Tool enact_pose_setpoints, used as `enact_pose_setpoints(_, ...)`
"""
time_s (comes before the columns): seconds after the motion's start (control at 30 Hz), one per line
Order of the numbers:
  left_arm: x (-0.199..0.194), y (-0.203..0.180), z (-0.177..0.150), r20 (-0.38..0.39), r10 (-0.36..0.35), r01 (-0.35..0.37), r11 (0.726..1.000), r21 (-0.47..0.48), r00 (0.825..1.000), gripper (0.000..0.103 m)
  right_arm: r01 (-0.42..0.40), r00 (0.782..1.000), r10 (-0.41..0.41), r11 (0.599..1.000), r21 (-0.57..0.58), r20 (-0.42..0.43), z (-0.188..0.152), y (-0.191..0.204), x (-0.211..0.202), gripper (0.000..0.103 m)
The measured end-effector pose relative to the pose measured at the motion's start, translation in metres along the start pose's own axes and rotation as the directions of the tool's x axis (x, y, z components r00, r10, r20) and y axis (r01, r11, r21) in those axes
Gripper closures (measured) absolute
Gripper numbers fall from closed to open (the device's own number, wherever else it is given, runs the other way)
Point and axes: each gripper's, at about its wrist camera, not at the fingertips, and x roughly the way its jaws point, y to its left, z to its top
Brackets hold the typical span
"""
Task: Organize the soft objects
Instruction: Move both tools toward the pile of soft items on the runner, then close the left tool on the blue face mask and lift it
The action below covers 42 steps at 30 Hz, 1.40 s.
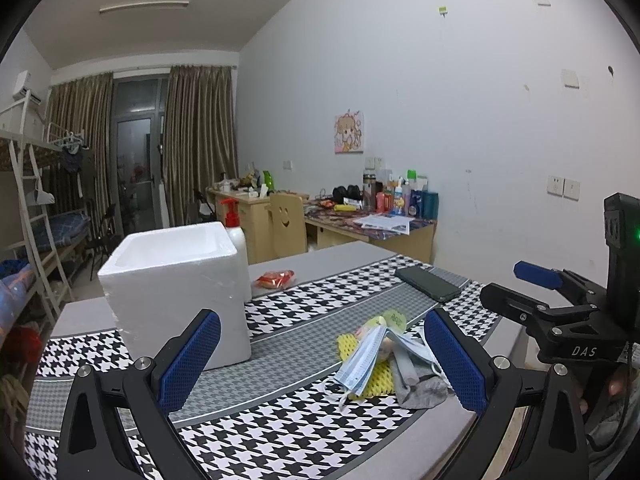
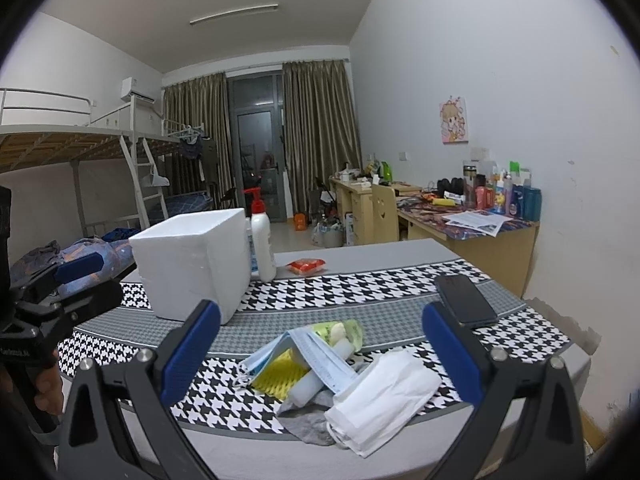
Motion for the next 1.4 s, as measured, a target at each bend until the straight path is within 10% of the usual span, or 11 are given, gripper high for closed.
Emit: enact_pose_setpoints(1.4,0.122,-0.036,-0.04,-0.293,-0.008,0.048,0.991,0.127,0.956,0.001,0.132,0.975,-0.109,0.986,0.106,-0.195,-0.038,-0.069,0.048,0.003)
